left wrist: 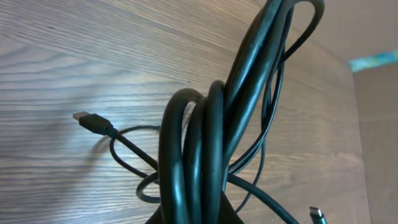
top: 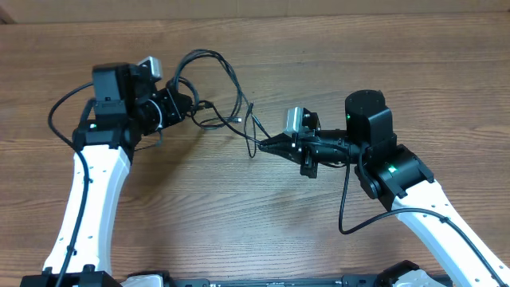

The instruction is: Untangle cables

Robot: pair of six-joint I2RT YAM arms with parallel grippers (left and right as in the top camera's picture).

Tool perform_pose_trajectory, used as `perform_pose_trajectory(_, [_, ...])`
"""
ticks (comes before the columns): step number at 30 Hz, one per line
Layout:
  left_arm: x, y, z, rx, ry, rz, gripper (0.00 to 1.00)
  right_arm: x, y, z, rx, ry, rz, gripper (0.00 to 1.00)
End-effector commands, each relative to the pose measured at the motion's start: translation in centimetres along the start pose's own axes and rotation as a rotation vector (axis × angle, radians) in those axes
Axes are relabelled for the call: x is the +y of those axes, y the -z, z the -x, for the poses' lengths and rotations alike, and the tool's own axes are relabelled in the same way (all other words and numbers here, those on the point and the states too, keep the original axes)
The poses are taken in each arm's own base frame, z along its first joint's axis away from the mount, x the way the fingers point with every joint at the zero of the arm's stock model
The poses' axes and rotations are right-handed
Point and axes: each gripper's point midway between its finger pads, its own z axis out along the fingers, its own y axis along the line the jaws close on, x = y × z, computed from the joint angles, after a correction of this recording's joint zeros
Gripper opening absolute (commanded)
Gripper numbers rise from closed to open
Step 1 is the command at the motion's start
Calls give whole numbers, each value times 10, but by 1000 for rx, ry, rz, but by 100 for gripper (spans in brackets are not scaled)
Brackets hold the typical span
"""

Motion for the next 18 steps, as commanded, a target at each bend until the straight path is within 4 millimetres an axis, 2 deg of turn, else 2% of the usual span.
perform_pose_trajectory(1, [-30,5,1,-15,-139,-60,4,3,4,19,-46,49,11,4])
perform_pose_trajectory(7, [-62,-3,-17,32,-224,-144,4,-1,4,24,-64,80,-4,4])
perform_pose_trajectory(12, [-101,6,-30,75,-337,-368,4,-22,1,10,-7,58,-102,4])
perform_pose_trajectory(15, [-108,9,-35,95,-352,-419,4,-37,0,-1,35,44,-174,4])
perform_pose_trajectory(18, [-105,9,-41,113,-377,-413,4,-47,1,-6,61,39,-229,4])
